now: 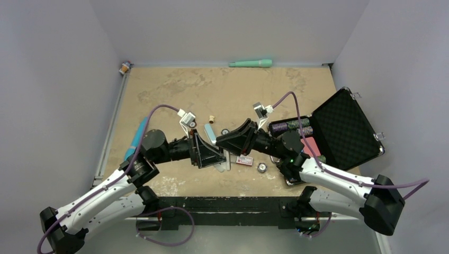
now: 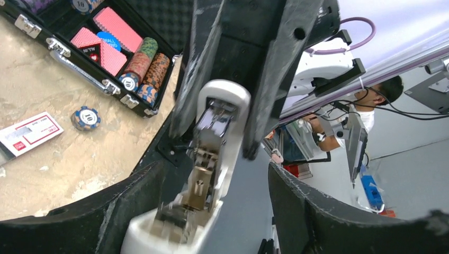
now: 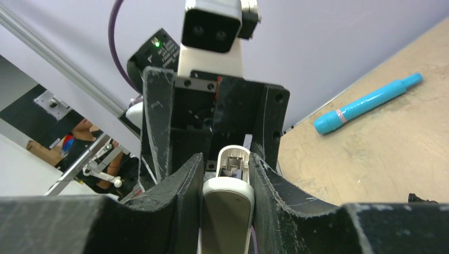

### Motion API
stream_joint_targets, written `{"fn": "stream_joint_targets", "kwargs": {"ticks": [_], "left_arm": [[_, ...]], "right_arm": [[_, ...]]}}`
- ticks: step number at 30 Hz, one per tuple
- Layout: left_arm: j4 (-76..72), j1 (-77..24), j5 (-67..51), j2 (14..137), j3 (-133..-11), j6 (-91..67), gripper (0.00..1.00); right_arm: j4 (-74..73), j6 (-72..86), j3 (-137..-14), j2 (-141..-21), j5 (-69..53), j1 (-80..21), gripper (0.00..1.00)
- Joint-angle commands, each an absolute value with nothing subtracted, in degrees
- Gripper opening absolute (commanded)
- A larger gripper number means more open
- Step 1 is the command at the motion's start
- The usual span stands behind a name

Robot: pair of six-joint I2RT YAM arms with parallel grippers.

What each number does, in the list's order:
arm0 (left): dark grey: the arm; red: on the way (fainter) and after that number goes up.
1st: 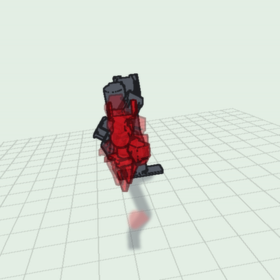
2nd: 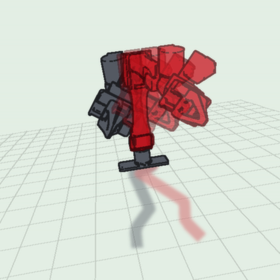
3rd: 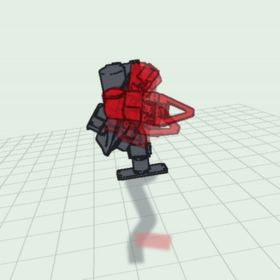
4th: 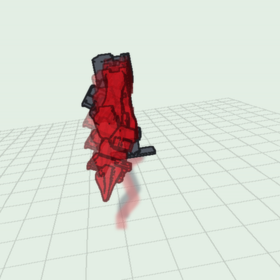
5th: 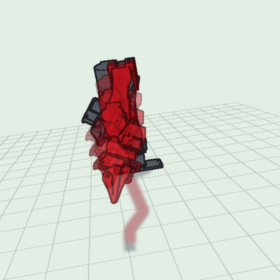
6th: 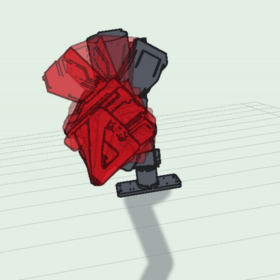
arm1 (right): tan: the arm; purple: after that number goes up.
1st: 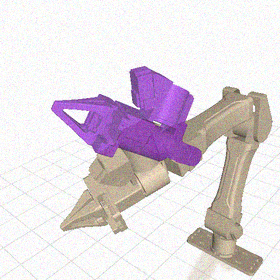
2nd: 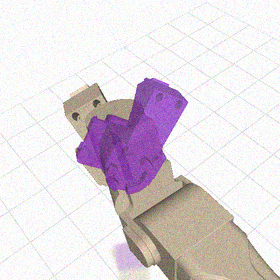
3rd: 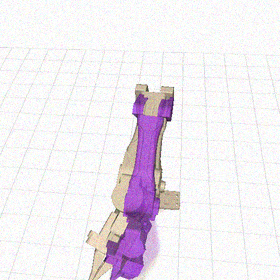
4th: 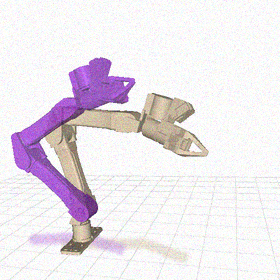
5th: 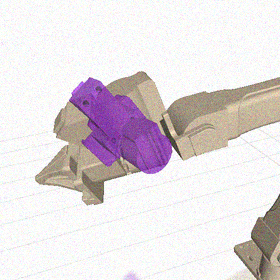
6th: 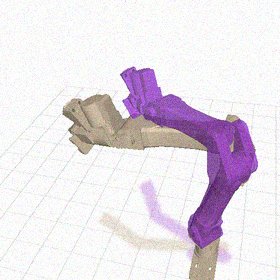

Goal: Unload the staples from the stapler

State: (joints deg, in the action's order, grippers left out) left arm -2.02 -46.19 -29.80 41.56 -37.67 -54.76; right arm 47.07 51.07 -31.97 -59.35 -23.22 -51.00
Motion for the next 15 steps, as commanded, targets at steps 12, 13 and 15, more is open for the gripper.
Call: {"fn": "stream_joint_targets", "kwargs": {"ticks": [12, 13, 15], "left_arm": [[-11.6, -46.3, -31.4, 41.1, -30.9, -56.8, 0.61], [-12.8, -46.3, -31.5, 41.1, -30.4, -57.2, 0.59], [-15.8, -46.3, -31.6, 41.1, -29.3, -58.3, 0.56]], "right_arm": [[47.0, 53.3, -37.8, -59.0, -16.2, -51.1, 0.00], [47.2, 53.5, -37.7, -59.1, -16.1, -51.1, 0.00], [47.9, 54.1, -37.3, -59.2, -15.6, -51.1, 0.00]]}}
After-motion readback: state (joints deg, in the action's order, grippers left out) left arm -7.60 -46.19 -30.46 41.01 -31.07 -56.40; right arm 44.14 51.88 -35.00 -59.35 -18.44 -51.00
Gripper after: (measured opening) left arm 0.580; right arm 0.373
